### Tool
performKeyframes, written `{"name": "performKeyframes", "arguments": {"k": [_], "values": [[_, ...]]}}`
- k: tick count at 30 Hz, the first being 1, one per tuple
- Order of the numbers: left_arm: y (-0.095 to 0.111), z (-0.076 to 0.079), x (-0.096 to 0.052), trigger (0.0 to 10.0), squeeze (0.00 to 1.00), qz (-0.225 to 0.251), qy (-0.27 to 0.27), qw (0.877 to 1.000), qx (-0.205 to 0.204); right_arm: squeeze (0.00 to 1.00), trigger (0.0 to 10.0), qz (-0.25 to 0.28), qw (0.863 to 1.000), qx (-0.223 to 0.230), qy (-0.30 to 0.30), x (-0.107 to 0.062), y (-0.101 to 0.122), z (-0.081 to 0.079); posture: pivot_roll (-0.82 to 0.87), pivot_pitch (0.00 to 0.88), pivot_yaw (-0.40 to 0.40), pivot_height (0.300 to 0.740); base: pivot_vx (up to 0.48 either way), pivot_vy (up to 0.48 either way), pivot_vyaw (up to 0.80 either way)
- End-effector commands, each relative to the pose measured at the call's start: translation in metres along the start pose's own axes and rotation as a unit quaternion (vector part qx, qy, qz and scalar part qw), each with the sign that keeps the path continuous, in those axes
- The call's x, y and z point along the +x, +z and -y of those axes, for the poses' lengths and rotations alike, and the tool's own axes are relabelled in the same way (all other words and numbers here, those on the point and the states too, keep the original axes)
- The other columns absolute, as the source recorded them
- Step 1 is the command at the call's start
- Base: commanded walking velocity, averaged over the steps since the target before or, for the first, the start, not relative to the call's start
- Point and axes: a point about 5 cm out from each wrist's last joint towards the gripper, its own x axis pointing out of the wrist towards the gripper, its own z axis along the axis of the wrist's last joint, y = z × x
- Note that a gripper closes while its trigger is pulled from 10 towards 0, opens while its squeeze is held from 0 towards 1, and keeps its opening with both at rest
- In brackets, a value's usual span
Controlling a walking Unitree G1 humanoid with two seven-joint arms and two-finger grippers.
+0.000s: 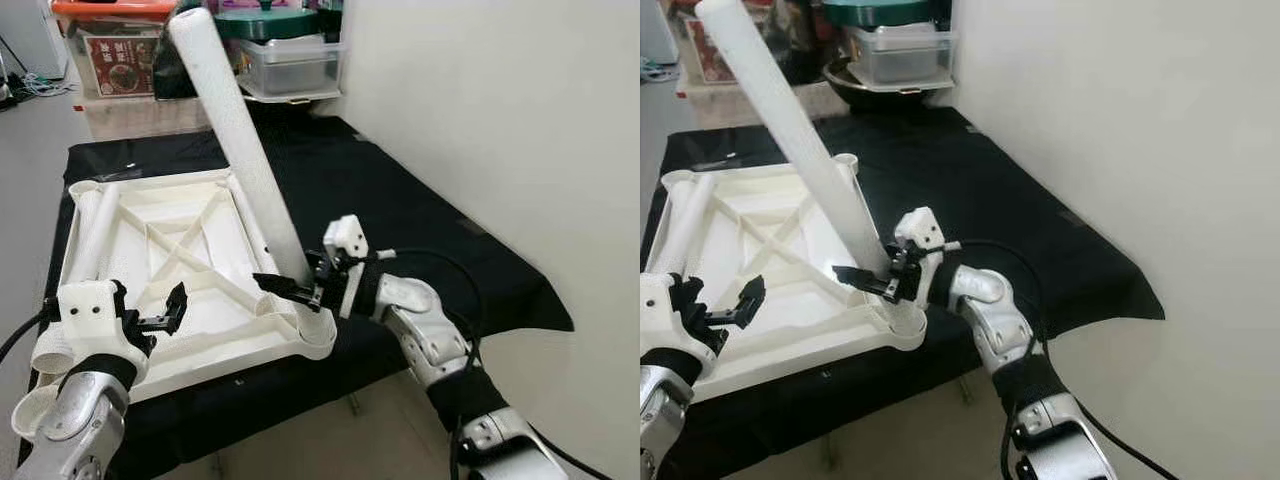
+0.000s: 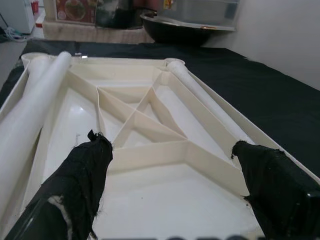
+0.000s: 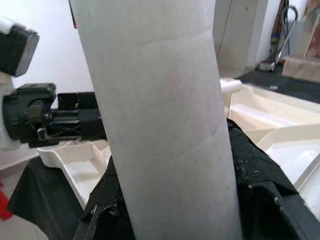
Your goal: Building children table
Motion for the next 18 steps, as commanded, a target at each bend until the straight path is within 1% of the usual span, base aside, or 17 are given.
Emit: {"name": "performKeyframes", "arguments": {"k": [1, 3, 4, 5, 6, 8, 9, 11, 12, 13, 14, 15, 16, 17, 18], "values": [[-0.002, -0.003, -0.003, 10.0, 0.0, -0.005, 0.01, 1.0, -0.004, 0.0, 10.0, -0.044, 0.996, 0.074, 0.004, 0.003, -0.033, -0.014, 0.16, 0.0, -0.125, 0.74, 0.0, 0.0, 0.0], [-0.002, -0.003, -0.003, 10.0, 0.0, -0.005, 0.01, 1.0, -0.004, 0.0, 10.0, -0.044, 0.996, 0.074, 0.004, 0.003, -0.033, -0.014, 0.16, 0.0, -0.125, 0.74, 0.0, 0.0, 0.0], [-0.002, -0.004, -0.004, 10.0, 0.0, -0.005, 0.011, 1.0, -0.004, 0.0, 10.0, -0.041, 0.996, 0.077, -0.008, 0.002, -0.034, -0.013, 0.16, 0.0, -0.125, 0.74, 0.0, 0.0, 0.0], [-0.002, -0.005, -0.005, 10.0, 0.0, -0.005, 0.014, 1.0, -0.005, 0.0, 10.0, -0.031, 0.994, 0.089, -0.06, 0.0, -0.036, -0.007, 0.15, 0.0, -0.123, 0.74, 0.0, 0.0, 0.0], [-0.002, -0.006, -0.006, 10.0, 0.0, -0.006, 0.016, 1.0, -0.006, 0.0, 10.0, -0.025, 0.99, 0.098, -0.098, -0.002, -0.037, -0.002, 0.15, 0.0, -0.123, 0.74, 0.0, 0.0, 0.0], [-0.002, -0.006, -0.006, 10.0, 0.0, -0.006, 0.016, 1.0, -0.006, 0.0, 10.0, -0.025, 0.99, 0.098, -0.098, -0.002, -0.037, -0.002, 0.15, 0.0, -0.123, 0.74, 0.0, 0.0, 0.0], [-0.002, -0.007, -0.006, 10.0, 0.0, -0.006, 0.018, 1.0, -0.006, 0.0, 10.0, -0.017, 0.983, 0.11, -0.143, -0.005, -0.039, 0.002, 0.14, 0.0, -0.114, 0.74, 0.0, 0.0, 0.0], [-0.002, -0.008, -0.006, 10.0, 0.0, -0.007, 0.022, 1.0, -0.007, 0.0, 10.0, -0.01, 0.958, 0.113, -0.262, -0.018, -0.042, 0.011, 0.14, 0.0, -0.102, 0.74, 0.0, 0.0, 0.0], [-0.002, -0.008, -0.006, 10.0, 0.0, -0.007, 0.022, 1.0, -0.007, 0.0, 10.0, -0.01, 0.958, 0.113, -0.262, -0.018, -0.042, 0.011, 0.14, 0.0, -0.102, 0.74, 0.0, 0.0, 0.0], [-0.002, -0.009, -0.006, 10.0, 0.0, -0.008, 0.024, 1.0, -0.006, 0.0, 10.0, -0.019, 0.934, 0.116, -0.336, -0.028, -0.047, 0.015, 0.13, 0.0, -0.095, 0.74, 0.0, 0.0, 0.0], [-0.002, -0.009, -0.006, 10.0, 0.0, -0.008, 0.024, 1.0, -0.006, 0.0, 10.0, -0.019, 0.934, 0.116, -0.336, -0.028, -0.047, 0.015, 0.13, 0.0, -0.095, 0.74, 0.0, 0.0, 0.0], [-0.003, -0.009, -0.005, 10.0, 0.0, -0.009, 0.026, 1.0, -0.006, 0.0, 10.0, -0.033, 0.908, 0.125, -0.398, -0.038, -0.053, 0.018, 0.13, 0.0, -0.092, 0.74, 0.0, 0.0, 0.0], [-0.003, -0.009, -0.005, 10.0, 0.0, -0.009, 0.026, 1.0, -0.006, 0.0, 10.0, -0.033, 0.908, 0.125, -0.398, -0.038, -0.053, 0.018, 0.13, 0.0, -0.092, 0.74, 0.0, 0.0, 0.0], [-0.003, -0.01, -0.004, 10.0, 0.0, -0.01, 0.027, 1.0, -0.004, 0.0, 10.0, -0.046, 0.86, 0.117, -0.494, -0.058, -0.057, 0.022, 0.13, 0.0, -0.075, 0.74, 0.0, 0.0, 0.0], [-0.003, -0.01, -0.004, 10.0, 0.0, -0.01, 0.027, 1.0, -0.004, 0.0, 10.0, -0.046, 0.86, 0.117, -0.494, -0.058, -0.057, 0.022, 0.13, 0.0, -0.075, 0.74, 0.0, 0.0, 0.0]]}}
